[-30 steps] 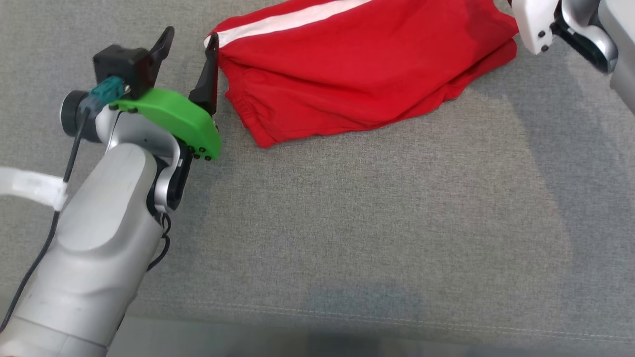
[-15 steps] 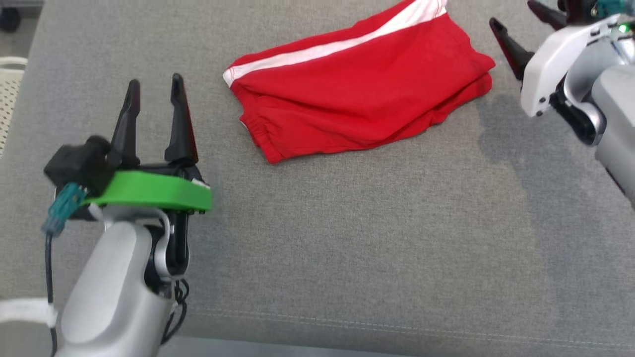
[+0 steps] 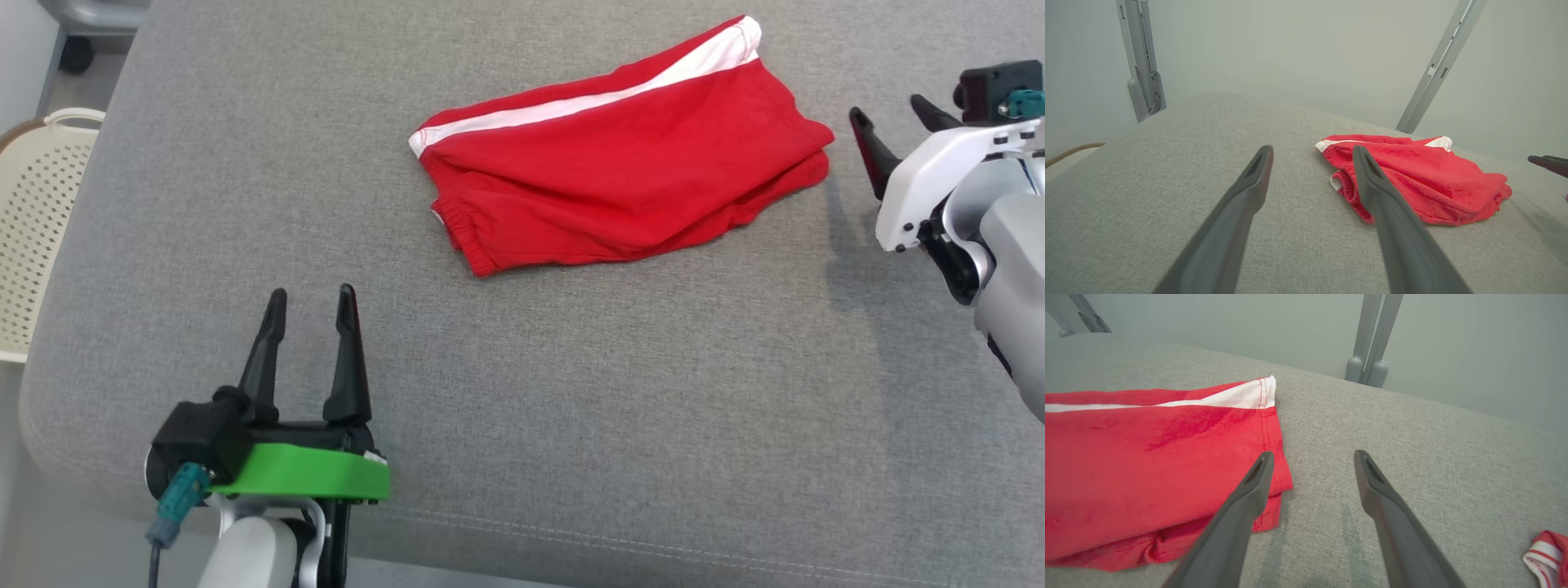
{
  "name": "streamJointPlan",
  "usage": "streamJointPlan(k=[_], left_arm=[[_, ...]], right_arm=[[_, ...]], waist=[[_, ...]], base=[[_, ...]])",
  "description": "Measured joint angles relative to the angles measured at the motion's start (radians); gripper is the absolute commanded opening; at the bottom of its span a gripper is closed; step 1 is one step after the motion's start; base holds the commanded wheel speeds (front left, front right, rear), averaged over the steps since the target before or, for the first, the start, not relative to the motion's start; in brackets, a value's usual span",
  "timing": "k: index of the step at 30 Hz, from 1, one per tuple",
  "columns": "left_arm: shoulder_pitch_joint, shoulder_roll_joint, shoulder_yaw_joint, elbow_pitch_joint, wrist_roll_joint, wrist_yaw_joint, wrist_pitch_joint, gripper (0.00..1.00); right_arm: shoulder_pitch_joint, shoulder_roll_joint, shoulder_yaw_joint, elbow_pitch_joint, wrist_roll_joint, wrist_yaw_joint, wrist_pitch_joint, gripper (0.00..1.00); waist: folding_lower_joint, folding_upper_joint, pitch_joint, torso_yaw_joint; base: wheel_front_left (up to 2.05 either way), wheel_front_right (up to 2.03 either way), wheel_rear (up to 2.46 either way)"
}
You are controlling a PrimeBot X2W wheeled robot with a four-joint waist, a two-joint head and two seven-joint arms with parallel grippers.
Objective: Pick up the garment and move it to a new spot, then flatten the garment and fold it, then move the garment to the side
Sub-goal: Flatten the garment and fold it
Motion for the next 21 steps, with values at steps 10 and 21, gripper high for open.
streamJointPlan(k=[10,21], left_arm=[[0.054,-0.034,0.020,-0.025,0.088,-0.034,0.000,1.00],[0.060,-0.043,0.035,-0.010,0.113,-0.059,0.000,1.00]], right_arm=[[0.007,0.065,-0.025,0.080,0.013,0.000,0.010,1.00],[0.040,0.099,-0.047,0.112,0.054,0.000,0.033,0.76]], waist=[[0.0000,0.0000,0.041,0.032],[0.0000,0.0000,0.048,0.038]], base=[[0.00,0.00,0.00],[0.00,0.00,0.00]])
